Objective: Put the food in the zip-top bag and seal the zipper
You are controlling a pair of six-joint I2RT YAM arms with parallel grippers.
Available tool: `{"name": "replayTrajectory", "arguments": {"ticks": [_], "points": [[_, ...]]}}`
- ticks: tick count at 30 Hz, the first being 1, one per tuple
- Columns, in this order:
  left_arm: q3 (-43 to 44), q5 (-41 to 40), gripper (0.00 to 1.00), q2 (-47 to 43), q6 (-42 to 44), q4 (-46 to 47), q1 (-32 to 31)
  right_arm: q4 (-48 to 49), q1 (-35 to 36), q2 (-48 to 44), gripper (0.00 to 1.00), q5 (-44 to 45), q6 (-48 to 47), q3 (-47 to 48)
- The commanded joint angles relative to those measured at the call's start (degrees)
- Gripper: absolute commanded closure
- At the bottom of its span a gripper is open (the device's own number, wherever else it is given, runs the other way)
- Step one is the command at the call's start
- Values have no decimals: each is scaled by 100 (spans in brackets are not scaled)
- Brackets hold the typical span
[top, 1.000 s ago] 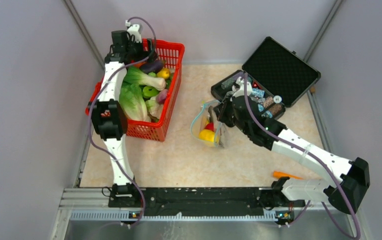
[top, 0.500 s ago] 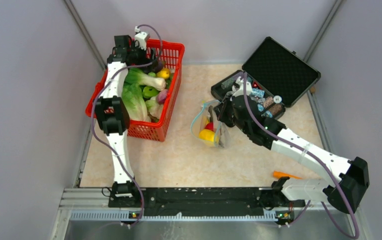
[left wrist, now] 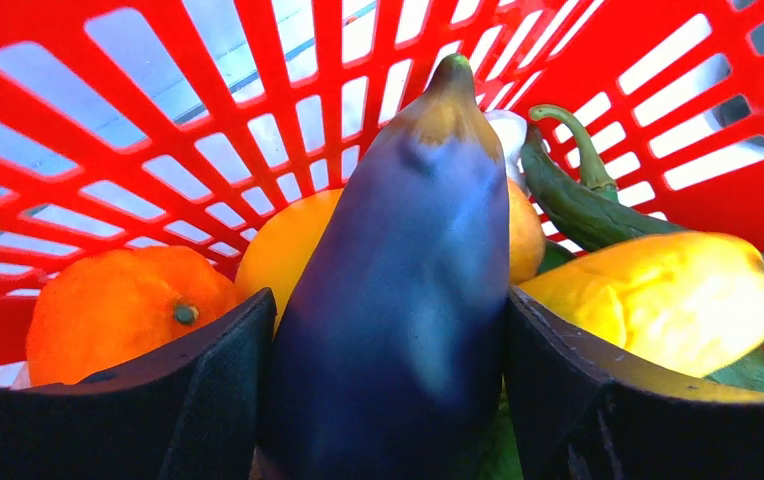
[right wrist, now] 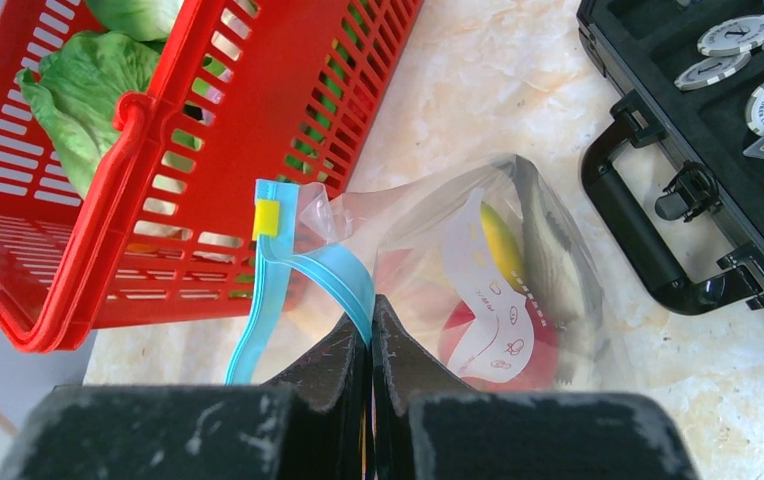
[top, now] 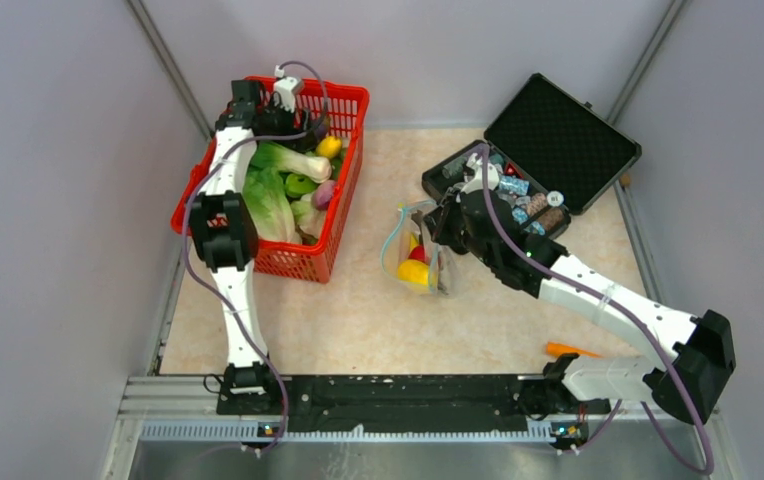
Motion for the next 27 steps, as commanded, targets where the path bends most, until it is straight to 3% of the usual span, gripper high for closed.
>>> {"name": "replayTrajectory", "arguments": {"ticks": [1,3,7,15,21,27], "points": [[-867,362,73,-1086,-647,947,15,210,-62,-11,100,-52,36,309],[-1353,427,85,-1511,-902,1500,20,183,-65,-25,100,-46,33,302],[-2062,584,90,-2135,-1309,2217,20,195,-73,-79,100,-19,25,266],[-2784,1131,94,-2806,-1820,2045,20,297,-75,-188,100,-23,58,101],[-4380,1739,96,-3907,-3292,4110,12,355,-78,-247,100,-47,98,10],[-5066,1911,96,-4418,-4224,4686,12,414,-79,-235,100,-58,115,-17]]}}
